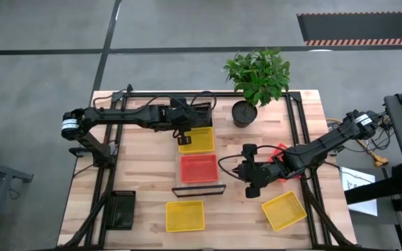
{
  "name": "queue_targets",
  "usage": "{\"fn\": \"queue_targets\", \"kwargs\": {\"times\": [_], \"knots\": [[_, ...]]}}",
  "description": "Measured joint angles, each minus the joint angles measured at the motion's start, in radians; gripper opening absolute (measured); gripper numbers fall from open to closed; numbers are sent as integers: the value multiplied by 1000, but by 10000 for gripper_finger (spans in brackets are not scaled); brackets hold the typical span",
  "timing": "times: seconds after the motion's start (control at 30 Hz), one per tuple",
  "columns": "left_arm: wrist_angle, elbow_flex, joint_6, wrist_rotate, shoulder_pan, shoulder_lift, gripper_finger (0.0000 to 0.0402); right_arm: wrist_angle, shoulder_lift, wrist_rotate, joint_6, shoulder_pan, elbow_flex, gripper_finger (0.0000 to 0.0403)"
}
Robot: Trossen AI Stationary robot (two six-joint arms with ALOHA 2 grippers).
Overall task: Stack baskets on shelf by color
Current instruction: Stack the top black bin on top of the other black bin on the shelf, then stack the left yellow bin into the yellow bin on the shelf
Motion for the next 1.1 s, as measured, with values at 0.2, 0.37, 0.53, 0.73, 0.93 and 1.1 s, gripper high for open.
{"fn": "queue_targets", "kwargs": {"times": [0.2, 0.37, 0.53, 0.73, 0.93, 1.1], "knots": [[2, 0, -1, 0, 0, 0, 36, 0, 0, 0, 0, 0, 0, 9], [10, 0, -2, 0, -1, 0, 36, 0, 0, 0, 0, 0, 0, 9], [11, 17, -47, 6, -22, -1, 37, 0, 0, 0, 0, 0, 0, 9], [10, 21, -135, 59, -104, -40, 37, 2, 0, 0, -1, 0, -3, 9], [17, 21, -226, 52, -242, -113, 37, 25, 0, -1, -24, 0, -19, 9], [21, 14, -316, 50, -370, -162, 37, 45, 0, 0, -37, 0, -22, 9]]}}
